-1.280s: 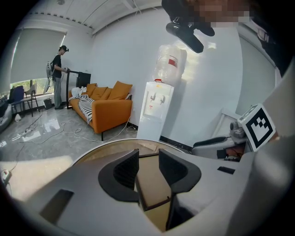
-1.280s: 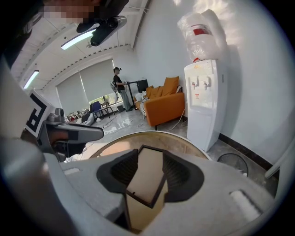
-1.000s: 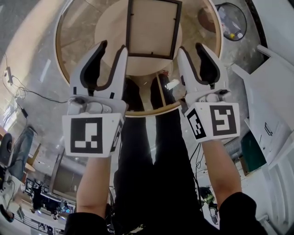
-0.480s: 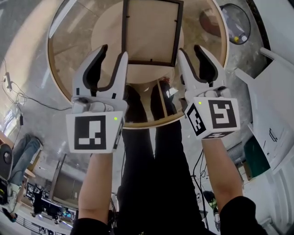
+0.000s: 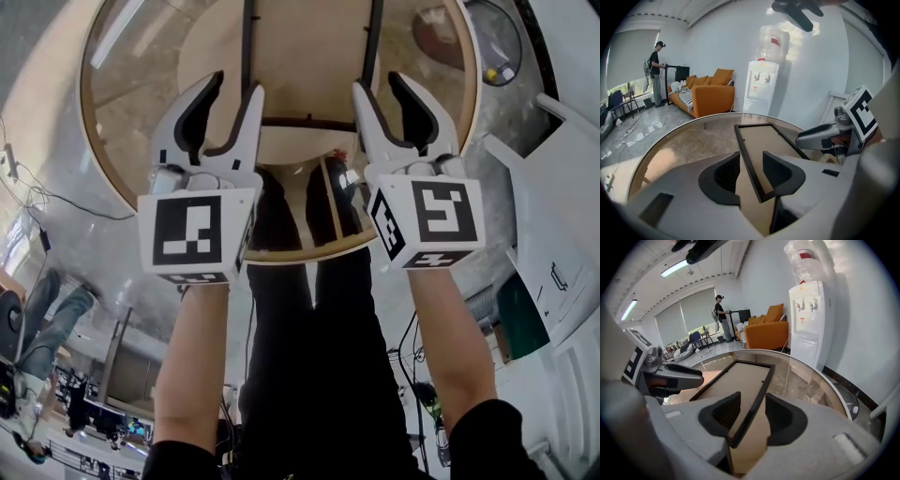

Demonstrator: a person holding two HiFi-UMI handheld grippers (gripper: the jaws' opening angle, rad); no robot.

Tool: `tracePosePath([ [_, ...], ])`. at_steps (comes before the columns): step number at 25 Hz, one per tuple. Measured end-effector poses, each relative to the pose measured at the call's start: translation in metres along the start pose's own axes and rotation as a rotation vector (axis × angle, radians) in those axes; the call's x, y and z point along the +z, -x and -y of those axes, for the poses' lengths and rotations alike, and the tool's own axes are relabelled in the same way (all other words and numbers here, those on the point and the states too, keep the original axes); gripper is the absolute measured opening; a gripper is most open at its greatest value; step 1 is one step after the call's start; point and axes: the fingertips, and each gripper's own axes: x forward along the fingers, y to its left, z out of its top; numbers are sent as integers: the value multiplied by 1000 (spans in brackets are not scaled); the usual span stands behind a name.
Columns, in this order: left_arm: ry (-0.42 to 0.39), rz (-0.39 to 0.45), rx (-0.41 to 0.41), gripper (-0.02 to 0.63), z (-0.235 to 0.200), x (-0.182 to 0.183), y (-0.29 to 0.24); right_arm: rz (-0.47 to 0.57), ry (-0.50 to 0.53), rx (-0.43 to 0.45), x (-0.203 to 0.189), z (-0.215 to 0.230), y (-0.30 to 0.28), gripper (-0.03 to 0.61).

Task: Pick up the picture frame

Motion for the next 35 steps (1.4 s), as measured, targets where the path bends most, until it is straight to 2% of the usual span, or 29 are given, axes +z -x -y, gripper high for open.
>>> tracePosePath([
  [7,47,-45,-11,164,-3,-9,-20,-23,-67,12,-7,4,-10,161],
  [10,35,-70,-26,147,0,-17,-26,-27,-117,28,-10,6,-13,156],
  [14,14,-88,-45,120,5,-21,-27,-37,-133,37,-14,6,-14,155],
  [20,104,-86,-40,72,0,-20,-25,-62,-150,65,-17,-4,-13,155],
  [22,108,-78,-31,63,-3,-15,-21,-68,-144,72,-16,-6,-10,153],
  [28,-23,-89,-29,52,-9,8,-8,-65,-114,55,0,1,3,153],
  [35,-223,-83,-43,52,-5,42,1,-31,-41,68,36,-2,15,155],
])
